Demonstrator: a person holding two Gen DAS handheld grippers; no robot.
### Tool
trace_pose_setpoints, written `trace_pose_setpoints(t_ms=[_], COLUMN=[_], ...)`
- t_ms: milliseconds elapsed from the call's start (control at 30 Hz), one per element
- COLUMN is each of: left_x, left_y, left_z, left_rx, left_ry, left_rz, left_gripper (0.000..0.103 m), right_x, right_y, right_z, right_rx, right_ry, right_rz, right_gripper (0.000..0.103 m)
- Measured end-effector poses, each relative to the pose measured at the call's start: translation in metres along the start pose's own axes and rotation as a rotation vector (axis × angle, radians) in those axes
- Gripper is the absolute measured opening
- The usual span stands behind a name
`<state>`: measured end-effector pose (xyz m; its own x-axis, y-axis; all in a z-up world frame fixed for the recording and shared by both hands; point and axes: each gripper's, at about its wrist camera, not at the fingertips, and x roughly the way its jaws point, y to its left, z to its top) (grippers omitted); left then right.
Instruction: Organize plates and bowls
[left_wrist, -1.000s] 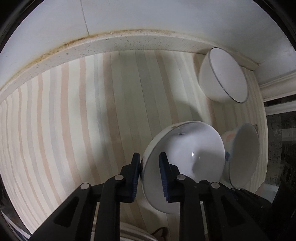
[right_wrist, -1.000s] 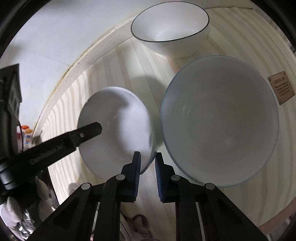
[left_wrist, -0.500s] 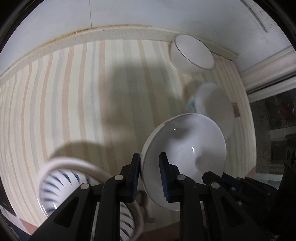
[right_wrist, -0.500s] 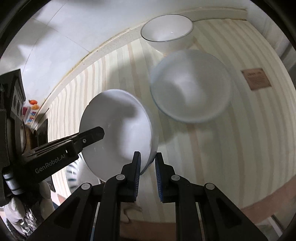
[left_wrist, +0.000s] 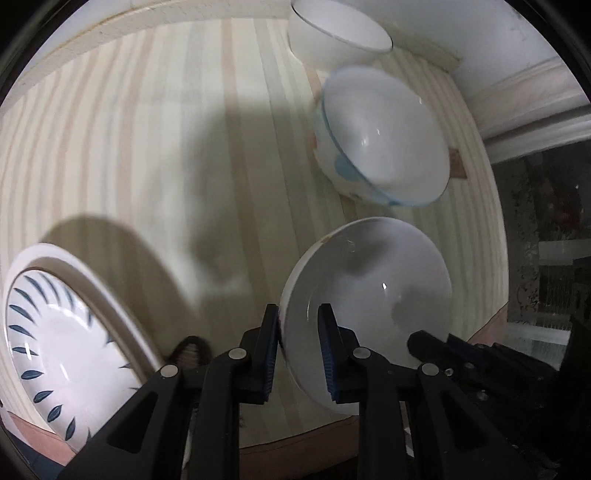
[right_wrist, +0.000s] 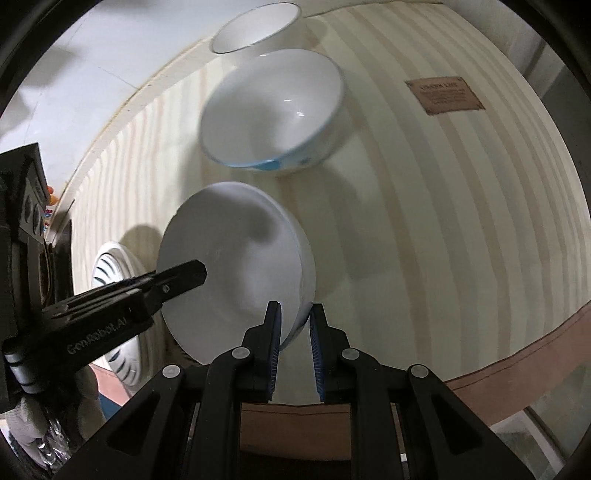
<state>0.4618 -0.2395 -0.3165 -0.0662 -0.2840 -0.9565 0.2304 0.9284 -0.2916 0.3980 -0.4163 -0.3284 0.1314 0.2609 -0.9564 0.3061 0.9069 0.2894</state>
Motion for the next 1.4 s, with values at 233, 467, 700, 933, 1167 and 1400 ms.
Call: trace_pose_setpoints(t_ms=[233,467,700,933,1167,1400], left_x=[0.011,0.015,0.018,-0.046,-0.06,-0.004], left_y=[-0.003,-0.011,-0.018,-0.021,-0.021,-0.027], left_z=[-0.004,-0.004,-0.004,-0.003,0.064,0.116], left_rx=[0.007,0.017,0.017,-0.014,-0.067,-0.063], left_ry=[0.03,0.035,0.044,-0.093,-0.148,-0.038], left_rz=[0.017,0.038,0.063,0.096,0.048,0.06], left_gripper=[0.019,0.019,0.019,0.025,0.042,0.042], right_x=[0.008,0.017,0.02,-0.021,-0.061,-0.015], right_y=[-0.011,-0.012,-0.011,-0.027,-0.043,-0.043], right_z=[0.001,0.0,0.005,0.017,0.08,0.142], right_rx=[-0.004,-0.007,-0.015,-0.005,0.013,0.018], right_ry=[0.021,0.051,0.074,0.093,-0.036,0.005], right_rz=[0.003,0.005,0.018,0.092,0.083,0.082], right_gripper=[0.018,0.018,0.017,0.018,0.049,0.049])
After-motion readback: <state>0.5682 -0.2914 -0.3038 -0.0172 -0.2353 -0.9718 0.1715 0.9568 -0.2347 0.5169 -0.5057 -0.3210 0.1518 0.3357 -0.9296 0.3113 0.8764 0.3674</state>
